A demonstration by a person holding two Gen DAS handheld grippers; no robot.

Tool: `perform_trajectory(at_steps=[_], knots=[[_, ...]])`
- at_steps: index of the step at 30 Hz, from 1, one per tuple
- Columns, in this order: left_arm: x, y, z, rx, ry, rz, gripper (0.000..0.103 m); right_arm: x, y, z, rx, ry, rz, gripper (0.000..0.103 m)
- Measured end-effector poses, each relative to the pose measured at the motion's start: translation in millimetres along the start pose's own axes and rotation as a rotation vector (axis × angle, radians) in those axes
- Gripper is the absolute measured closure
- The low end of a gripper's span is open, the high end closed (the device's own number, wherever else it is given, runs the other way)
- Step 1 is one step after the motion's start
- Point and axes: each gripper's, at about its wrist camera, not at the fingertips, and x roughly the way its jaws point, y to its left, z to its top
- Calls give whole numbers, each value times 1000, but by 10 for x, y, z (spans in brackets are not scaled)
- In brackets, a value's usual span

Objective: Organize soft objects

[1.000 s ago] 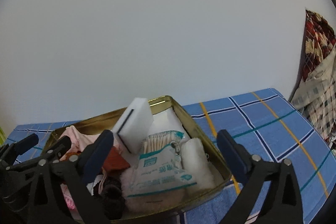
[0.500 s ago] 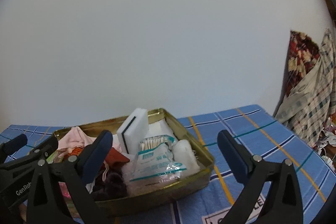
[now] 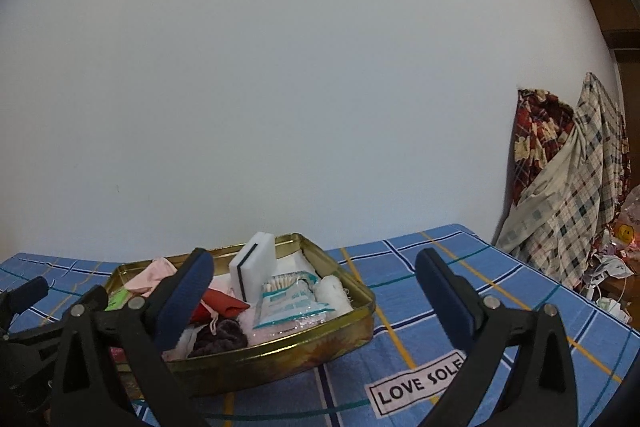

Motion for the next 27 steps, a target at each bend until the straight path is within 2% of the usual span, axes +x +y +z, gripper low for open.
perform_trajectory(at_steps=[5, 11, 27], knots=[[-159, -9, -41, 21, -47, 2, 20, -105, -4, -4, 9, -26, 3, 0], [-294, -47, -63, 38, -84, -3, 13, -200, 19, 9, 1, -63, 3, 0], [-294, -56, -78, 18, -65, 7, 12, -278, 5, 17, -4, -93, -8, 0]])
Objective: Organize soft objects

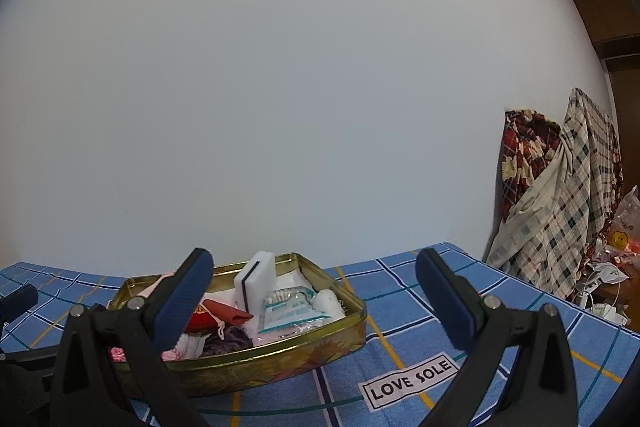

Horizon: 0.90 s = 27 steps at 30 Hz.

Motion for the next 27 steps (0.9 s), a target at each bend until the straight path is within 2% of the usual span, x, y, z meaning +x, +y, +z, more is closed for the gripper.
perform_trajectory(at_steps=[27], knots=[[-6, -2, 6, 7, -2, 7, 12, -53, -5, 12, -10, -23, -2, 0]])
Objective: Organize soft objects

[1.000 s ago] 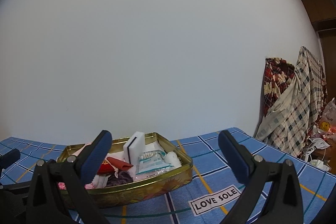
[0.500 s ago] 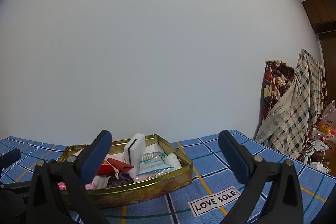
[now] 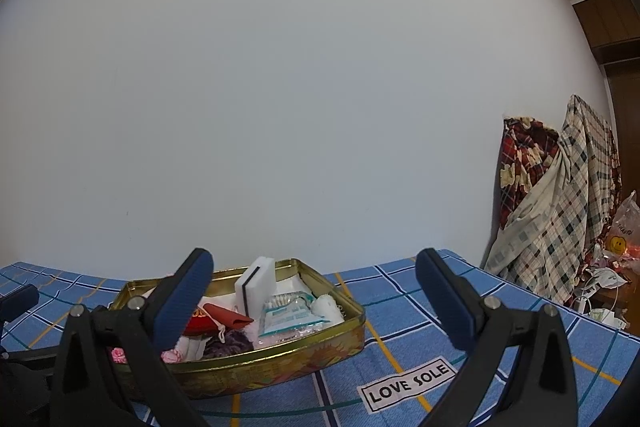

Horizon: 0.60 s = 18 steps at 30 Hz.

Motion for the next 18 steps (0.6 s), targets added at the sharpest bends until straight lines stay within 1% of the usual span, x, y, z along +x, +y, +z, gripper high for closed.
perform_trajectory(at_steps=[18], knots=[[10, -2, 1, 3, 9, 5, 12, -6, 6, -3, 3, 4, -2, 0]])
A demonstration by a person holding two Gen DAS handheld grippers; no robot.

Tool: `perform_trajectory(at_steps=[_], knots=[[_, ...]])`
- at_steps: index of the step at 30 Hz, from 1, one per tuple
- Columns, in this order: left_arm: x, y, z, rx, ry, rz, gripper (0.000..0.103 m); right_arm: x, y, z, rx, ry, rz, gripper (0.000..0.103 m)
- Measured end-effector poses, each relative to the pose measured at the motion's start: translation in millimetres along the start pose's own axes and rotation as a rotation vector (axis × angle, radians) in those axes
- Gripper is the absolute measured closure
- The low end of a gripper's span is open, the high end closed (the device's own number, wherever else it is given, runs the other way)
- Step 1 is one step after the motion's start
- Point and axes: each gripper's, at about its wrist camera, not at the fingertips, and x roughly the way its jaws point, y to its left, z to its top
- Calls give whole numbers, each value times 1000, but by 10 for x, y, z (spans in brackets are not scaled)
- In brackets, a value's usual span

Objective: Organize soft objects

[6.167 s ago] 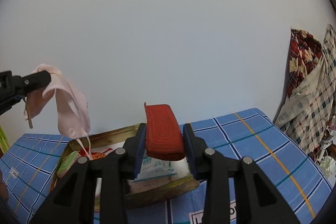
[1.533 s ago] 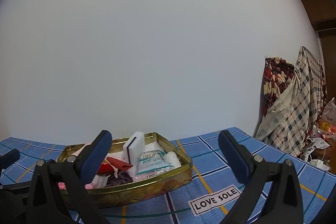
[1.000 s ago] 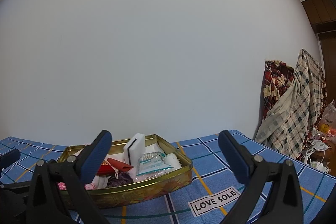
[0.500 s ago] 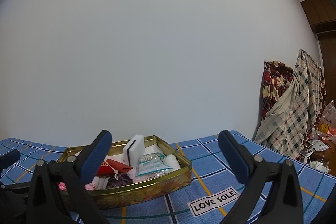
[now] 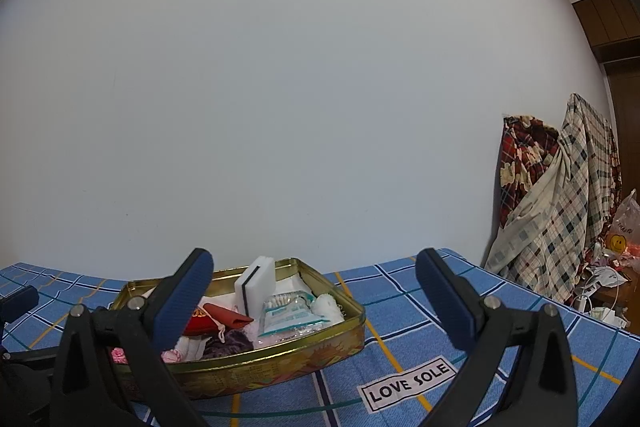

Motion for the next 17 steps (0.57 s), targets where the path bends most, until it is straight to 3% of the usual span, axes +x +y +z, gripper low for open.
perform_trajectory(at_steps=[11, 14, 17], knots=[[25, 7, 4, -8, 12, -8, 12, 17, -9, 0, 11, 12, -12, 0], [30, 15, 5, -13, 16, -8, 12, 17, -89, -7, 45, 21, -62, 0], [33, 20, 6, -18, 18, -7, 12, 45, -228, -5, 81, 54, -166, 0]])
